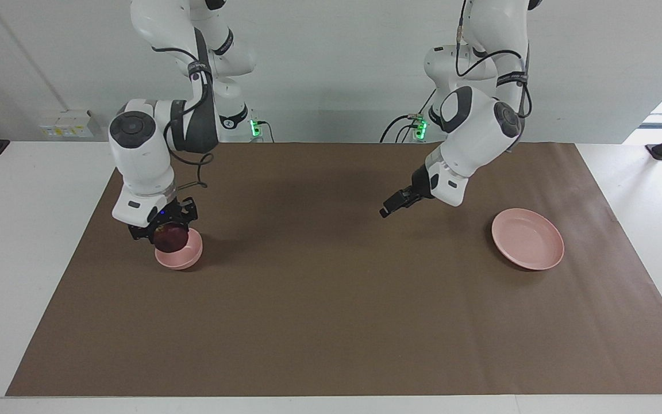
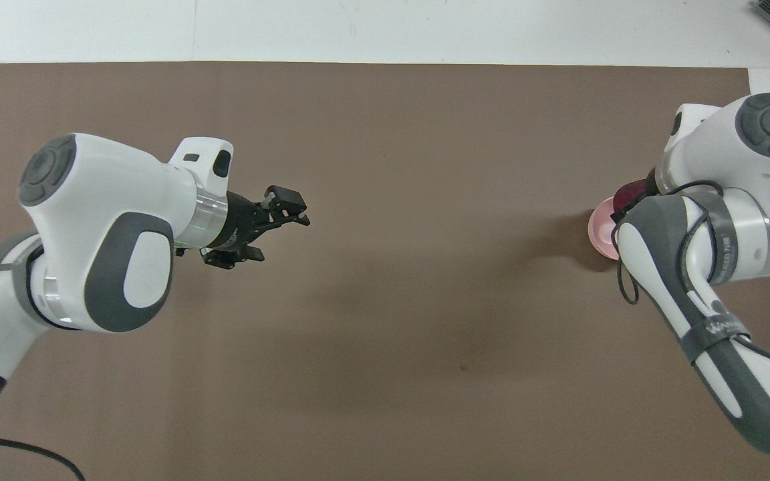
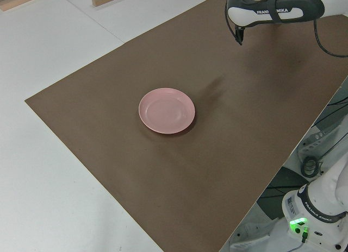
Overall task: Move apple from plate to bowl
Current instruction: 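Lower the apple into the pink bowl while the left gripper withdraws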
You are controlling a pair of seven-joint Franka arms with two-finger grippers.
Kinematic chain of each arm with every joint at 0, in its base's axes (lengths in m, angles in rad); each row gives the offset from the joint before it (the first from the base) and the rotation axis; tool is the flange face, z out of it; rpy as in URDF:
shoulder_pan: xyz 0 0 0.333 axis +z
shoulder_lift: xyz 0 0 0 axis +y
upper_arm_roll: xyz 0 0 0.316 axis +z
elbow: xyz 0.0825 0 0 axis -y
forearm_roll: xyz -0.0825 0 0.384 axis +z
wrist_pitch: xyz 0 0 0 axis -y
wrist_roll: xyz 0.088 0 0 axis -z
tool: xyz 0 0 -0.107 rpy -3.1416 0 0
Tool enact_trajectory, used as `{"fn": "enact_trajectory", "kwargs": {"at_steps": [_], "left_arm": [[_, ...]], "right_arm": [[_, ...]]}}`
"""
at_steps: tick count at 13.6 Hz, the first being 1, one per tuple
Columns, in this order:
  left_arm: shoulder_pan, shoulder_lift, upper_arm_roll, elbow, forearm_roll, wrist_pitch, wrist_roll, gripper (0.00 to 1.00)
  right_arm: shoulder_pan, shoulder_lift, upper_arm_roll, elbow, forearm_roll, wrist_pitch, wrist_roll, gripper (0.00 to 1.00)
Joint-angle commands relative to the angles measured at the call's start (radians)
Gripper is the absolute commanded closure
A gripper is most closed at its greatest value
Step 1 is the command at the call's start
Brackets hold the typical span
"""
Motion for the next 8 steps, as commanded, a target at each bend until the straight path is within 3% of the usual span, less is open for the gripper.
{"fn": "enact_trajectory", "kwargs": {"at_steps": [1,3,8], "left_arm": [[-0.045,-0.057,0.144,0.022,0.048,-0.104,0.14,0.0],[-0.021,-0.058,0.19,0.066,0.057,-0.19,0.297,0.0],[0.051,-0.061,0.227,0.167,0.281,-0.27,0.606,0.0]], "right_arm": [[-0.015,0.009,0.003,-0.021,-0.061,0.015,-0.017,1.0],[-0.008,0.003,0.003,-0.038,-0.078,0.011,-0.019,1.0],[-0.001,0.013,0.003,-0.069,-0.081,0.014,-0.012,1.0]]}}
